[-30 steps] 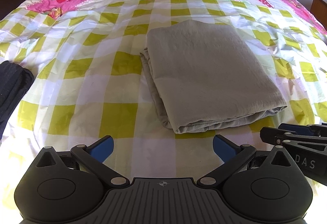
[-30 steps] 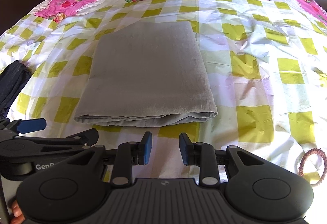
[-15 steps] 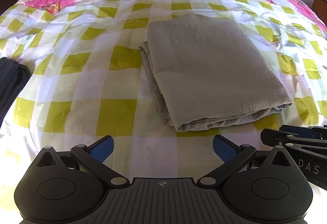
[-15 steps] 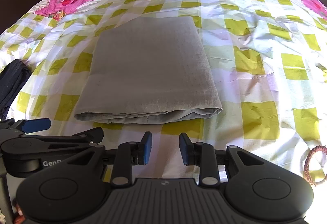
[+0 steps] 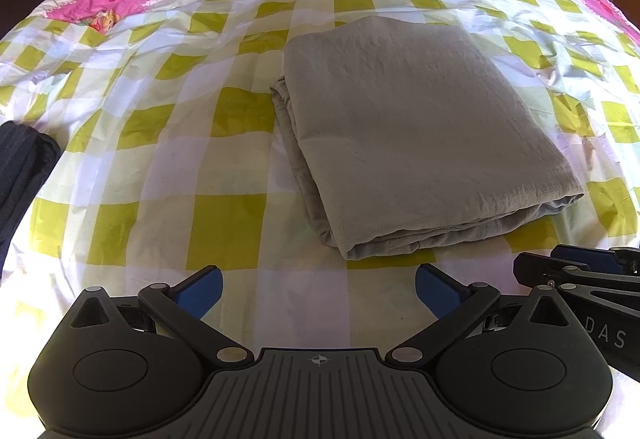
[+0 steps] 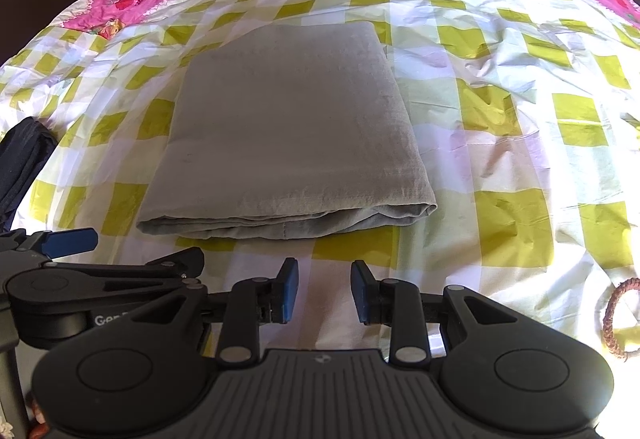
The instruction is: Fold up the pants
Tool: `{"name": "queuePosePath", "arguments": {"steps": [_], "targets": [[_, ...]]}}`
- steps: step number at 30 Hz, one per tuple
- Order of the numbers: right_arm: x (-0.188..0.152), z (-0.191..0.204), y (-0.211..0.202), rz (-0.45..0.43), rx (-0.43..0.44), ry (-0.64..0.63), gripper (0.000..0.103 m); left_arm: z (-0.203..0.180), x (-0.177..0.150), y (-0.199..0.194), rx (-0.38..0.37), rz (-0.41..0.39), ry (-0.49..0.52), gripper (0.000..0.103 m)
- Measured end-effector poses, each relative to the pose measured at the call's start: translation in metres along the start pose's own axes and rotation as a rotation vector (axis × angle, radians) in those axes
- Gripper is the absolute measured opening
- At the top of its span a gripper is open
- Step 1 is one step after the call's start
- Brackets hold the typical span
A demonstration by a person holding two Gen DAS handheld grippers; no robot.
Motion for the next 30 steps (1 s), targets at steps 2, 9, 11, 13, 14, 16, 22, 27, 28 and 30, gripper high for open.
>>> {"name": "queuePosePath", "arguments": {"steps": [2,9,11,13,14,16,22,27,28,30], "targets": [[0.000,-0.001,-0.001,-0.005,-0.001,0.003,0.043,-0.001,0.001,0.001,-0.002,-0.002,-0.001,0.102],[-0.004,-0.007,0.000,-0.014,-0.004,0.024,0.043,-0.007,-0.001,0.004,0.005,0.009,-0.016,0.102],[-0.006,-0.009,-0.003,-0.018,-0.004,0.035,0.043,-0.009,-0.002,0.005,0.002,0.008,-0.011,0.102],[-0.007,-0.012,-0.006,-0.029,0.000,0.046,0.043,-0.011,-0.001,0.003,-0.008,0.004,-0.013,0.102],[-0.006,-0.013,-0.008,-0.032,-0.002,0.049,0.043,-0.012,-0.001,0.003,-0.012,0.005,-0.015,0.102],[-0.007,-0.017,-0.012,-0.047,0.004,0.061,0.043,-0.016,0.000,0.000,-0.015,-0.004,-0.011,0.102],[-0.012,-0.027,-0.009,-0.041,0.068,0.047,0.043,-0.028,-0.004,-0.004,0.035,-0.027,0.009,0.102],[-0.012,-0.039,-0.012,-0.006,0.070,0.061,0.043,-0.042,-0.002,-0.002,0.031,0.023,0.020,0.102],[-0.011,-0.040,-0.013,-0.012,0.070,0.055,0.043,-0.045,0.000,-0.003,0.034,0.016,0.037,0.102],[-0.009,-0.043,-0.015,-0.029,0.072,0.053,0.042,-0.048,0.004,-0.004,0.033,0.008,0.049,0.102]]}}
Point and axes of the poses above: each gripper's, at about its wrist camera, not at the fingertips, and y roughly the way its jaws point, z to its left, x to its top, the point moved 5 cm from there along y, roughly the way its jaws point, and after that the axes turned 12 degrees about -z, right-handed, at the moved point
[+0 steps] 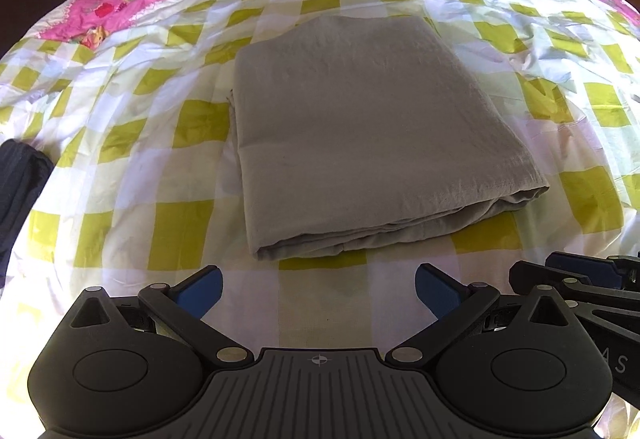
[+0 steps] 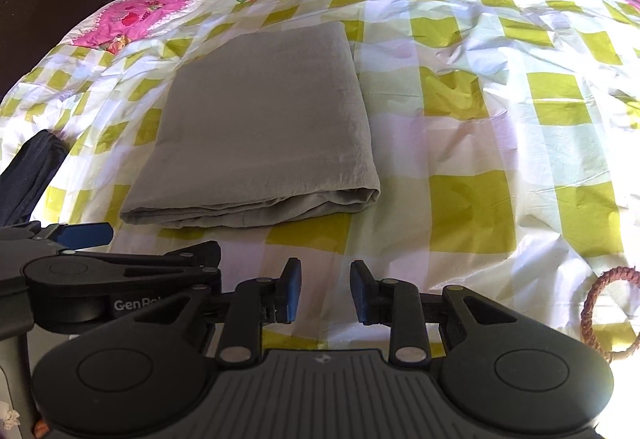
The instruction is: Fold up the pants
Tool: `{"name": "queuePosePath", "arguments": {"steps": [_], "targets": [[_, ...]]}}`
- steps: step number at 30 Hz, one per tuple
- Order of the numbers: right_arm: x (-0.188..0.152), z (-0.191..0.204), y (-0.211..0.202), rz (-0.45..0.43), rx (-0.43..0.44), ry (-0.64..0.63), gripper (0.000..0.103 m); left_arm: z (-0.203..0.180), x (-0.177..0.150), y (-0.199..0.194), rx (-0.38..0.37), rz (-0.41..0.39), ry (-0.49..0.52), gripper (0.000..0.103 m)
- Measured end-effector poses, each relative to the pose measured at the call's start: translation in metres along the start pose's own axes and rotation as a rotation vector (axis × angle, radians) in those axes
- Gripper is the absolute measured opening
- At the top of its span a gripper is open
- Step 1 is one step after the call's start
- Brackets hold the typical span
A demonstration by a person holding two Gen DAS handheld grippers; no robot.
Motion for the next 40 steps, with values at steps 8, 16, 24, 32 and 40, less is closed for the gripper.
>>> {"name": "queuePosePath", "arguments": {"steps": [8,16,24,32,40], "targets": [[-0.001,-0.007,0.013,-0.025,0.015,0.023,0.041,-0.006,0.000,0.017,-0.006,-0.025,-0.017,0.102],[0.000,-0.008,0.015,-0.028,0.045,0.026,0.041,-0.005,-0.003,0.019,0.016,-0.018,-0.038,0.102],[-0.002,-0.007,0.010,-0.029,0.045,0.024,0.040,-0.005,-0.005,0.015,0.031,-0.014,-0.042,0.102],[-0.002,-0.005,0.005,-0.045,0.037,0.020,0.040,-0.004,-0.006,0.008,0.041,-0.030,-0.051,0.102],[-0.001,-0.002,-0.003,-0.043,0.027,0.023,0.040,-0.003,-0.005,0.000,0.037,-0.023,-0.042,0.102]]}}
Point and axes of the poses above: each gripper's, at about its wrist camera, not at the fingertips, and y roughly the way its jaws point, z to its left, x to its top, the point moved 5 cm from there along y, roughly the way its jaws point, and after that the axes turned 12 degrees about -z, right-handed, at the moved point
